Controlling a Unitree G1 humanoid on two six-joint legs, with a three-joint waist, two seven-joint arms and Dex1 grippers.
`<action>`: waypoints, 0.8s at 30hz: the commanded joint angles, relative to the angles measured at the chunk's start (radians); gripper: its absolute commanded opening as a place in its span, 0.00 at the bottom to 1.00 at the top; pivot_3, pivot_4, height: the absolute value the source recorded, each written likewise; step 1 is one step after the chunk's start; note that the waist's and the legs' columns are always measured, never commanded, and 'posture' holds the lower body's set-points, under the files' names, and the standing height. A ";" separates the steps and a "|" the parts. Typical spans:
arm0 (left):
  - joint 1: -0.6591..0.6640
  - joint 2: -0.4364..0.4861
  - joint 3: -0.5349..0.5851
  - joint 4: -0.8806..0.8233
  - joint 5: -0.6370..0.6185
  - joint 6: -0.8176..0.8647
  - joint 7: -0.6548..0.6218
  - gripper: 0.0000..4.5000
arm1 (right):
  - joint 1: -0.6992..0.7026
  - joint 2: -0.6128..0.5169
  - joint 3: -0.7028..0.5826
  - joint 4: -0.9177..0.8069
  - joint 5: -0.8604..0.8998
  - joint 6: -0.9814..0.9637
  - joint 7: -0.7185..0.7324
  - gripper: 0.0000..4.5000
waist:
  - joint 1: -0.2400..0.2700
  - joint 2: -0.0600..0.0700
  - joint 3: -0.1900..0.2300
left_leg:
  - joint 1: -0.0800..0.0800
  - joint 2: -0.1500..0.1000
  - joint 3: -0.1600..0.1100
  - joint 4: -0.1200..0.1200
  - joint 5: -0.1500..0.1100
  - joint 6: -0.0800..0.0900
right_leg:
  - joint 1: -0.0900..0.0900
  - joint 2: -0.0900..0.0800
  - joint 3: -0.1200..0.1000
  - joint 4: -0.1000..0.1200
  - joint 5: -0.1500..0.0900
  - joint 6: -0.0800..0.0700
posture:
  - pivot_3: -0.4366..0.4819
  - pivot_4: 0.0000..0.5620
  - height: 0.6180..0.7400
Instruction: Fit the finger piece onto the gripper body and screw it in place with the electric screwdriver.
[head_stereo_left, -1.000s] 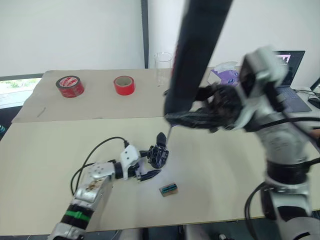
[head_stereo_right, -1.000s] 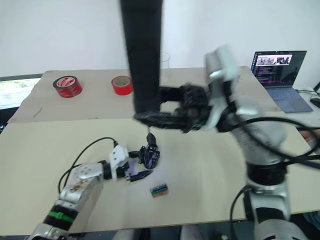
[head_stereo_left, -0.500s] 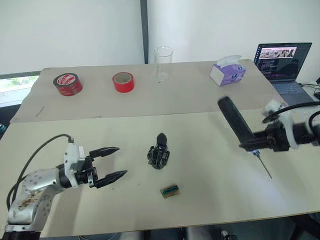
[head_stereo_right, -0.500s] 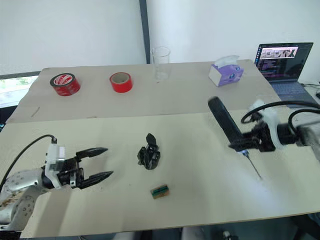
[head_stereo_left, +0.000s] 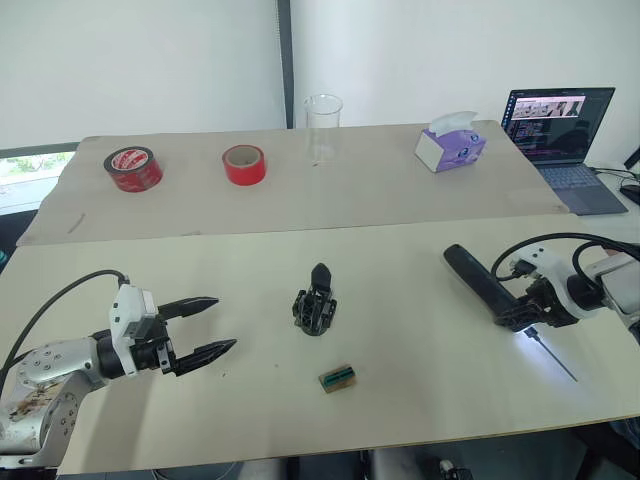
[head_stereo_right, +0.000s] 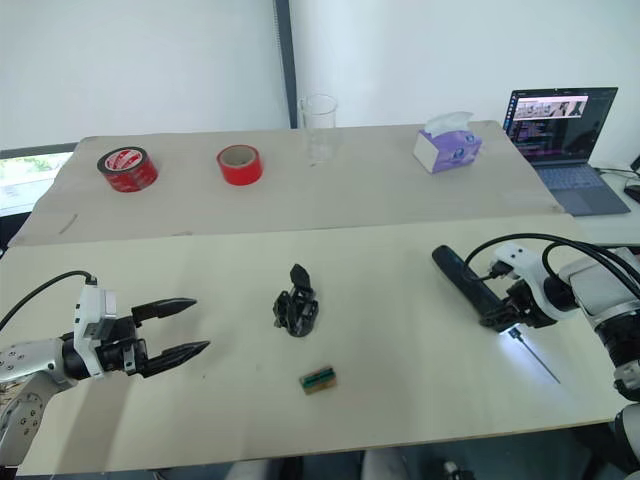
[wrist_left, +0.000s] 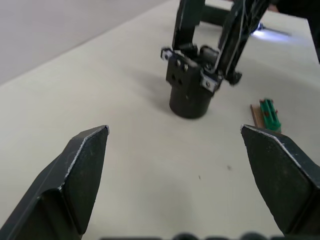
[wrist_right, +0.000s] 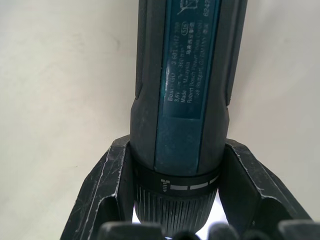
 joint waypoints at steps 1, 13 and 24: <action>-0.004 0.026 0.033 -0.010 0.024 -0.033 -0.011 1.00 | -0.008 -0.041 -0.060 0.009 -0.017 -0.033 0.039 0.81 | 0.005 0.000 0.000 | 0.000 0.000 0.000 0.001 0.000 0.000 | 0.000 0.000 0.000 0.000 0.000 0.000 | 0.48 0.27 1.00; 0.049 0.035 0.121 0.099 0.182 -0.181 0.053 1.00 | 0.283 0.085 -0.583 -0.369 0.284 -0.539 0.101 0.98 | 0.007 -0.005 0.001 | 0.002 0.005 -0.001 0.005 0.000 -0.001 | 0.001 0.006 0.000 0.007 0.000 0.000 | 0.48 0.27 1.00; 0.120 -0.024 0.101 0.114 0.263 -0.300 0.110 1.00 | 0.535 0.467 -0.522 -0.560 0.199 -0.954 -0.065 0.98 | 0.023 -0.007 0.002 | 0.002 0.002 0.000 0.009 0.000 -0.001 | 0.003 0.002 0.001 0.007 0.002 0.001 | 0.48 0.27 1.00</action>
